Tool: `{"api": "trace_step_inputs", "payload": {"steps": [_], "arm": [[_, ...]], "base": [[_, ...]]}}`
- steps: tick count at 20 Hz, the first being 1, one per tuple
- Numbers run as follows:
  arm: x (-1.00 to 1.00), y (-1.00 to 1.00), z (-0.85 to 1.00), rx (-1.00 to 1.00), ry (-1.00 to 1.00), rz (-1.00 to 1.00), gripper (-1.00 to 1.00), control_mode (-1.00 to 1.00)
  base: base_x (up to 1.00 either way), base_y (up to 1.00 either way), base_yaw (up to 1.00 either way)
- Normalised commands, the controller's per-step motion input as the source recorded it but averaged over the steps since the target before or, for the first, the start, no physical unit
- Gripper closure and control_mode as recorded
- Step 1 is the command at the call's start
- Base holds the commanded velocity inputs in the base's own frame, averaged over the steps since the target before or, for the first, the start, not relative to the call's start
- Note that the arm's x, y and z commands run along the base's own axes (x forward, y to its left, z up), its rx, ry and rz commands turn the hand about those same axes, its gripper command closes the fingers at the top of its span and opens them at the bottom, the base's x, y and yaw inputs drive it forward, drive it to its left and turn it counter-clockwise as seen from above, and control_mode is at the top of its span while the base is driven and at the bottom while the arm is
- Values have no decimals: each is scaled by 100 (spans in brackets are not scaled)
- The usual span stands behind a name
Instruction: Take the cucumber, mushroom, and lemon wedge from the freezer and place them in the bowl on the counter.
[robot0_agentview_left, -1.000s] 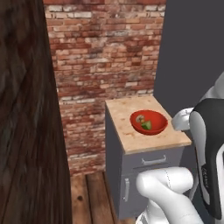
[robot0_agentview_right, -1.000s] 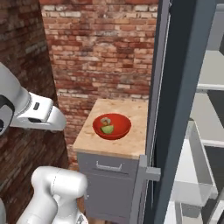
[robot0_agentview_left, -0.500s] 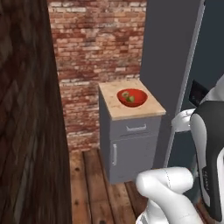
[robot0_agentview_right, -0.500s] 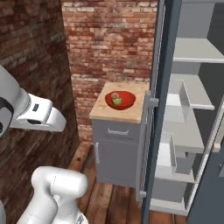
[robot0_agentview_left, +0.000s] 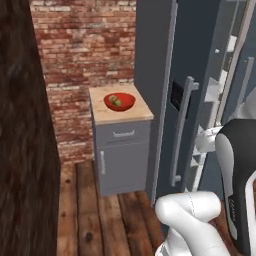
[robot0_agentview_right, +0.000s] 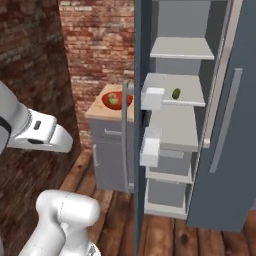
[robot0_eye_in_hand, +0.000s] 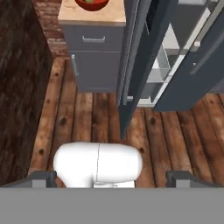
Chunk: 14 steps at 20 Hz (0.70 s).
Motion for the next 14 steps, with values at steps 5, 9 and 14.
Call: {"api": "trace_step_inputs", "payload": {"steps": [5,9,14], "arm": [[0,0,0,0,0,0,-100,100],[0,0,0,0,0,0,-100,100],[0,0,0,0,0,0,-100,100]], "base": [[0,-98,0],[26,-66,0],[35,-56,0]]}}
